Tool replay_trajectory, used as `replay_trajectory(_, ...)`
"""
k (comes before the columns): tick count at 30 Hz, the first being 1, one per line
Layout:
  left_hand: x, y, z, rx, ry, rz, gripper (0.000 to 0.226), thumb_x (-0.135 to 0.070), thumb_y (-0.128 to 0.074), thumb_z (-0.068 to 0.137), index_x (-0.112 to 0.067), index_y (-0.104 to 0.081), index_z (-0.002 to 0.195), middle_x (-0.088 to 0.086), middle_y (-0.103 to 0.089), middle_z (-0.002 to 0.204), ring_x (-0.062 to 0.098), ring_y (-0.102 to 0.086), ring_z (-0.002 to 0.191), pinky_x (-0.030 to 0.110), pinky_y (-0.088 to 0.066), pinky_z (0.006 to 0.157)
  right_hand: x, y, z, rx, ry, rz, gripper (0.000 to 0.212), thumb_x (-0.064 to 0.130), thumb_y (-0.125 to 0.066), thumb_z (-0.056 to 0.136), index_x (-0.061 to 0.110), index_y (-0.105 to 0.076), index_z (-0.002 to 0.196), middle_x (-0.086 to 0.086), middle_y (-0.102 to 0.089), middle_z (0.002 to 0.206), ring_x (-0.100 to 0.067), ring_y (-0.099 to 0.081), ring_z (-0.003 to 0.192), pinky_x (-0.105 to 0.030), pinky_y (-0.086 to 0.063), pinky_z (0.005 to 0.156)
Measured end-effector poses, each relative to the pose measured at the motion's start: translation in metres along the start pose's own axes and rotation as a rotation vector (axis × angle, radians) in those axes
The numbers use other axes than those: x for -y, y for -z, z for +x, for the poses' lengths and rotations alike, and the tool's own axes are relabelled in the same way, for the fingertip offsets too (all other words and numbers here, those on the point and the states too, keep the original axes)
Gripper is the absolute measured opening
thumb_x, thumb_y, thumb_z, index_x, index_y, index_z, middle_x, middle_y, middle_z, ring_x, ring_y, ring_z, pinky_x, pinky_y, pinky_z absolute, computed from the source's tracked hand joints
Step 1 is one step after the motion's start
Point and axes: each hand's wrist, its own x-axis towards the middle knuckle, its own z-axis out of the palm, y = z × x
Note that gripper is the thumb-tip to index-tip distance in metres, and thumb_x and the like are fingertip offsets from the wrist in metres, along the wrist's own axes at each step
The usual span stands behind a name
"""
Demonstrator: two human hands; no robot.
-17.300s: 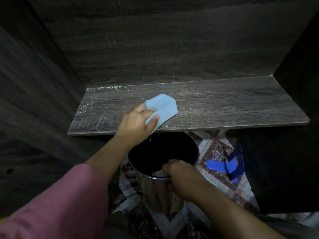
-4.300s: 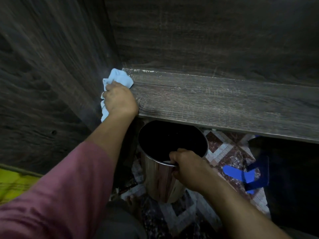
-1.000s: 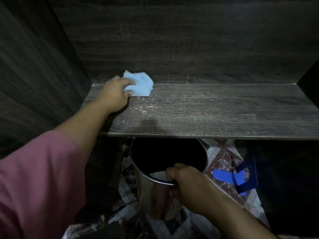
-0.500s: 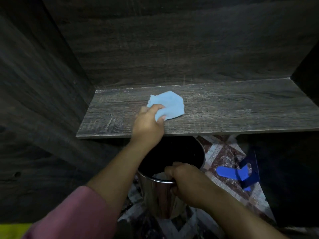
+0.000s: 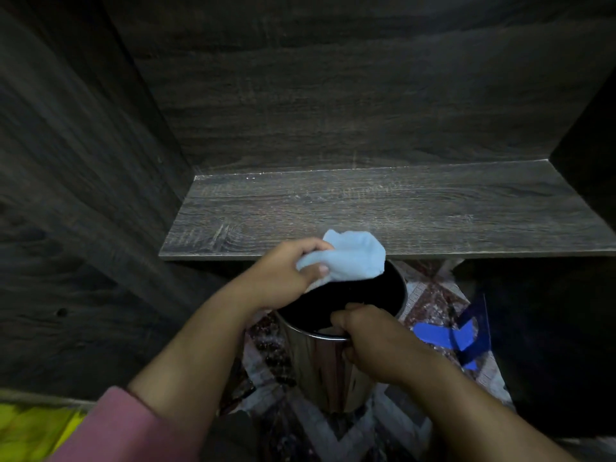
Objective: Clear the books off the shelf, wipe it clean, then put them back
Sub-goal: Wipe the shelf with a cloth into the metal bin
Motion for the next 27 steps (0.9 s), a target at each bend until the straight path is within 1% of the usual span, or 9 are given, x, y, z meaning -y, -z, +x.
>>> replay_trajectory(2, -0.003, 0.01, 0.009, -0.174, -0.027, -0.07, 0.024, -0.002, -0.06, 0.092, -0.022, -0.061, 0.105, -0.007, -0.064, 0.095, -0.01, -0.055, 0.078, 0.005, -0.042, 0.074, -0.002, 0.0, 0.0, -0.006, -0.006, 0.011, 0.029, 0.003, -0.055, 0.074, 0.029, -0.04, 0.076, -0.007, -0.055, 0.098, -0.033, -0.06, 0.095, -0.034, -0.047, 0.076)
replay_trajectory(4, -0.003, 0.025, 0.026, -0.419, -0.011, -0.079, 0.025, -0.005, -0.061, 0.092, -0.019, -0.061, 0.113, -0.002, -0.065, 0.103, 0.0, -0.058, 0.089, 0.008, -0.043, 0.077, -0.004, -0.002, 0.001, -0.01, -0.015, 0.026, 0.03, 0.003, -0.054, 0.074, 0.028, -0.038, 0.075, -0.006, -0.054, 0.097, -0.033, -0.06, 0.094, -0.033, -0.047, 0.075)
replay_trajectory(6, 0.0, 0.041, 0.048, -0.593, 0.025, 0.06, 0.027, -0.013, -0.063, 0.091, -0.018, -0.063, 0.118, 0.002, -0.063, 0.113, 0.012, -0.058, 0.099, 0.018, -0.043, 0.084, -0.005, -0.003, 0.002, -0.02, -0.019, 0.028, 0.03, 0.002, -0.053, 0.074, 0.027, -0.037, 0.074, -0.005, -0.053, 0.096, -0.033, -0.059, 0.093, -0.034, -0.047, 0.075)
replay_trajectory(8, 0.008, 0.055, 0.069, -0.653, 0.056, 0.271, 0.03, -0.021, -0.063, 0.091, -0.021, -0.063, 0.121, 0.01, -0.057, 0.119, 0.023, -0.055, 0.108, 0.022, -0.038, 0.091, -0.006, -0.003, 0.002, -0.025, -0.011, 0.021, 0.03, 0.001, -0.053, 0.074, 0.028, -0.039, 0.076, -0.006, -0.054, 0.097, -0.033, -0.06, 0.093, -0.034, -0.048, 0.075)
replay_trajectory(11, 0.03, 0.065, 0.091, -0.58, 0.109, 0.466, 0.037, -0.032, -0.059, 0.093, -0.024, -0.059, 0.129, 0.016, -0.048, 0.123, 0.032, -0.045, 0.119, 0.03, -0.031, 0.105, -0.005, 0.0, 0.001, -0.028, -0.007, -0.002, 0.025, 0.001, -0.054, 0.077, 0.026, -0.047, 0.081, -0.006, -0.055, 0.099, -0.032, -0.059, 0.094, -0.033, -0.047, 0.074)
replay_trajectory(14, 0.05, 0.064, 0.097, -0.466, 0.146, 0.588, 0.041, -0.043, -0.048, 0.097, -0.03, -0.054, 0.135, 0.014, -0.046, 0.129, 0.034, -0.039, 0.123, 0.037, -0.027, 0.109, -0.005, 0.001, 0.002, -0.019, -0.022, 0.01, 0.022, 0.003, -0.054, 0.08, 0.025, -0.048, 0.082, -0.006, -0.054, 0.1, -0.031, -0.059, 0.095, -0.031, -0.045, 0.074)
replay_trajectory(19, 0.051, 0.045, 0.088, -0.432, 0.01, 0.62, 0.04, -0.045, -0.045, 0.097, -0.03, -0.059, 0.131, 0.008, -0.055, 0.125, 0.032, -0.047, 0.119, 0.036, -0.036, 0.102, -0.006, 0.0, 0.003, -0.001, -0.029, -0.032, 0.021, 0.005, -0.055, 0.081, 0.015, -0.059, 0.099, -0.009, -0.056, 0.104, -0.032, -0.059, 0.097, -0.032, -0.047, 0.077)
replay_trajectory(24, 0.036, 0.017, 0.058, -0.374, -0.091, 0.578, 0.047, -0.048, -0.043, 0.089, -0.024, -0.065, 0.123, 0.006, -0.063, 0.115, 0.032, -0.058, 0.107, 0.036, -0.045, 0.091, -0.002, 0.0, 0.0, 0.012, -0.021, -0.028, 0.023, 0.003, -0.055, 0.08, 0.013, -0.06, 0.099, -0.009, -0.055, 0.104, -0.032, -0.059, 0.098, -0.034, -0.049, 0.079)
replay_trajectory(27, 0.027, 0.003, 0.039, -0.324, -0.118, 0.561, 0.044, -0.048, -0.047, 0.089, -0.025, -0.066, 0.12, -0.001, -0.063, 0.117, 0.025, -0.06, 0.106, 0.03, -0.042, 0.087, 0.001, 0.001, 0.0, 0.023, -0.009, -0.037, 0.022, 0.003, -0.056, 0.08, 0.014, -0.059, 0.099, -0.009, -0.056, 0.105, -0.032, -0.058, 0.099, -0.033, -0.047, 0.079)
